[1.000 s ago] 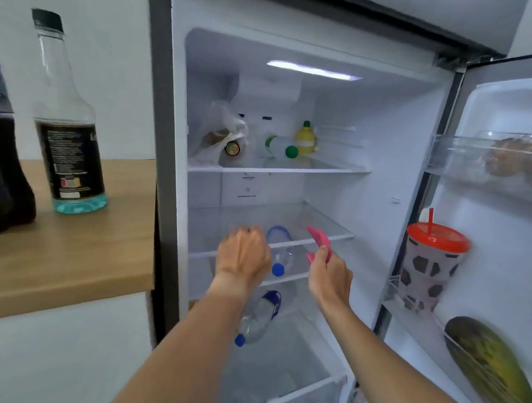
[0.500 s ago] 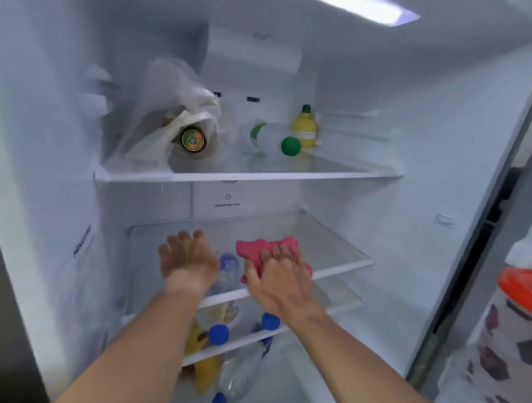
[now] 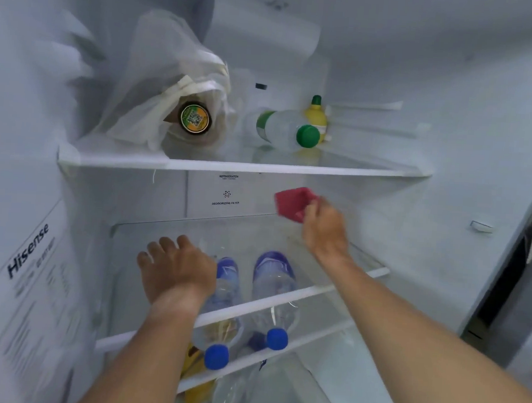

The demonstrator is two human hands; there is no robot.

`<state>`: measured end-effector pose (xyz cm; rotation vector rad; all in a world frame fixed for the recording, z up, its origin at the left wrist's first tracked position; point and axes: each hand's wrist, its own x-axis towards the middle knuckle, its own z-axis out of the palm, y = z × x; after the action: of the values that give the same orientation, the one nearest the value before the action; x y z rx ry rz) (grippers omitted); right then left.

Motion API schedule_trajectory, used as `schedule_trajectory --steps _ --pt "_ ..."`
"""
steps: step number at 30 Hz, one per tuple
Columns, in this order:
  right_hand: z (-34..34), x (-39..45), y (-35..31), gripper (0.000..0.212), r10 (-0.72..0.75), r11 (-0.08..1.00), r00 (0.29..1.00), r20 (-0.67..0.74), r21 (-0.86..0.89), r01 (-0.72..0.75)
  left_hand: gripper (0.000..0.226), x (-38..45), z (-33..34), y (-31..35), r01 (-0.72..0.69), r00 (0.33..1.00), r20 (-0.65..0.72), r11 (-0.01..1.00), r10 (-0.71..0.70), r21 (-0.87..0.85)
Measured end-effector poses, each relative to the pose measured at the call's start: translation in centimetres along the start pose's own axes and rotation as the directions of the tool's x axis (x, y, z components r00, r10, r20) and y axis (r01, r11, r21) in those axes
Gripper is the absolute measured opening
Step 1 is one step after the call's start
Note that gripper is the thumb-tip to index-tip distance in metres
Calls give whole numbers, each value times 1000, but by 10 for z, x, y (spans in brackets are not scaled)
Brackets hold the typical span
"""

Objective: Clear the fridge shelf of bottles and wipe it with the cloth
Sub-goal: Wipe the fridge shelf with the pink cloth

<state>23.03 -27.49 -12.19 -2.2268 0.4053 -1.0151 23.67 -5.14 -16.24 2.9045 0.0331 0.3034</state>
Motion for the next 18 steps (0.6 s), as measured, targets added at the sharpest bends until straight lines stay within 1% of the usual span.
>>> schedule_trajectory --steps 1,2,3,4,6,7,8,10,12,15,17,18 --pt "-6 8 11 34 46 999 996 -78 11 -46 46 1 1 0 0 1000 0 1000 0 4" --pt "-12 14 22 37 78 997 991 -107 -3 -79 46 1 1 0 -2 1000 -3 1000 2 7" --pt "-15 17 32 41 105 992 992 -67 -66 -109 45 1 2 0 -2 1000 -5 1000 2 8" --pt "-17 18 41 45 145 972 989 31 -189 -136 45 1 2 0 -1 1000 -5 1000 1 8" --pt "-13 16 53 52 258 882 939 227 -452 -133 46 1 2 0 -2 1000 -2 1000 2 14" --pt "-9 15 55 53 277 840 915 295 -537 -82 47 1 3 -1 -6 1000 2 1000 6 18" --pt "-5 15 56 52 263 810 899 350 -586 -9 48 1 3 -1 -9 1000 3 1000 9 19" --pt "8 21 53 52 228 790 872 432 -606 94 47 1 3 -1 -10 1000 -1 1000 10 12" --pt "21 29 49 50 206 818 859 468 -565 111 46 1 3 -2 -9 1000 -8 1000 9 7" --pt "32 40 41 56 193 911 853 485 -412 28 45 1 4 -1 -11 1000 -14 1000 11 5" --pt "40 43 36 57 167 911 827 537 -405 79 45 1 4 -1 -7 1000 -13 1000 8 8" --pt "44 43 35 56 150 895 807 571 -425 134 46 1 4 -1 -8 1000 -11 1000 8 11"
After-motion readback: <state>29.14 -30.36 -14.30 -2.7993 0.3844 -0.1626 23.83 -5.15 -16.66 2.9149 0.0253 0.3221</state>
